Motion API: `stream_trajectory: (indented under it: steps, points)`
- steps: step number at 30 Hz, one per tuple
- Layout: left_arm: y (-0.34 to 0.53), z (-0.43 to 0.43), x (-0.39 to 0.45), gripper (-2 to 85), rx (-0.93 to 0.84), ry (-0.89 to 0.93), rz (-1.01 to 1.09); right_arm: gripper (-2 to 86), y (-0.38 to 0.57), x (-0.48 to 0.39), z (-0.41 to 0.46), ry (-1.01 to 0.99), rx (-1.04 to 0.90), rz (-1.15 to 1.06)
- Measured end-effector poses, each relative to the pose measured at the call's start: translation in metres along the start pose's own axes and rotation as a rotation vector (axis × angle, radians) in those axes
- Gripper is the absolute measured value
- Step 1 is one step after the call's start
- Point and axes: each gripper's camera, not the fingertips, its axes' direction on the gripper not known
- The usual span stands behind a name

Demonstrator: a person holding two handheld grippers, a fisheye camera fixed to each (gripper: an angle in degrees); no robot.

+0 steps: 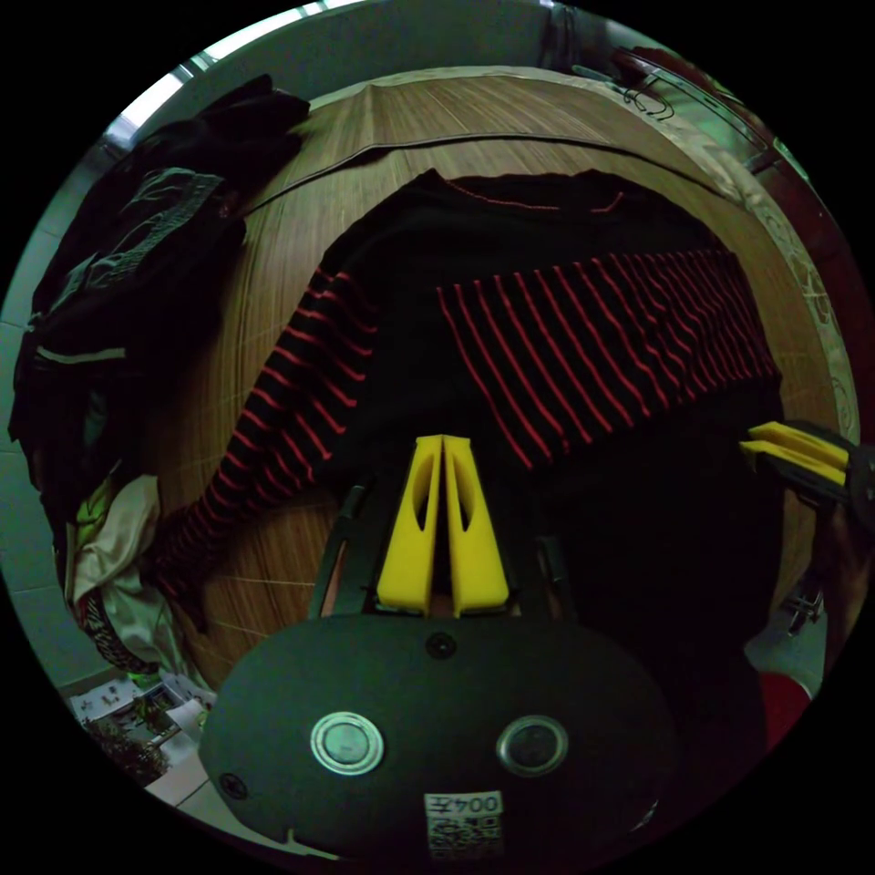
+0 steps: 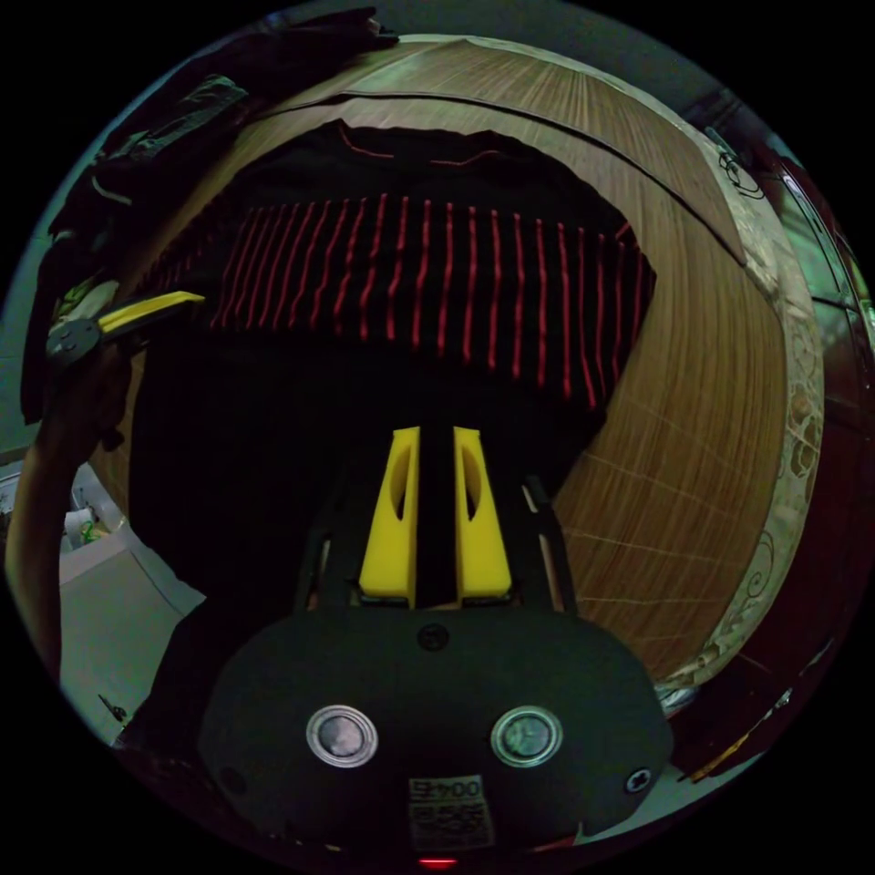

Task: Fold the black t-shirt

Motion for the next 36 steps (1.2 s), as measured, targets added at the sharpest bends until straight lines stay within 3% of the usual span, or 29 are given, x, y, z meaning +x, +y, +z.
stream_trajectory:
  steps: [6, 11, 20, 25, 29, 32, 36]
  points:
    - [0.02, 0.001, -0.02, 0.2, 0.028, -0.023, 0.012, 6.6, -0.003, -0.023, -0.009, -0.013, 0.01, -0.02]
    - [0.053, -0.017, -0.067, 0.2, 0.083, 0.095, -0.043, 6.7, 0.009, -0.04, -0.021, -0.021, 0.014, -0.029]
    - [0.194, -0.027, -0.155, 0.1, 0.002, 0.101, -0.078, 6.4, 0.083, -0.022, -0.032, -0.039, -0.039, 0.003]
    - [0.217, 0.005, -0.165, 0.2, -0.118, 0.046, -0.049, 6.3, 0.068, -0.049, -0.019, -0.086, -0.062, -0.09]
    - [0.219, -0.002, -0.196, 0.7, -0.074, 0.098, -0.132, 5.6, 0.056, -0.073, -0.037, -0.088, -0.022, -0.095]
    - [0.231, -0.02, -0.246, 2.2, 0.033, -0.015, -0.215, 5.3, 0.036, -0.106, -0.063, -0.115, 0.039, -0.164]
    - [0.252, -0.017, -0.326, 6.0, 0.039, -0.075, -0.315, 5.4, -0.001, -0.169, -0.081, -0.18, 0.08, -0.274]
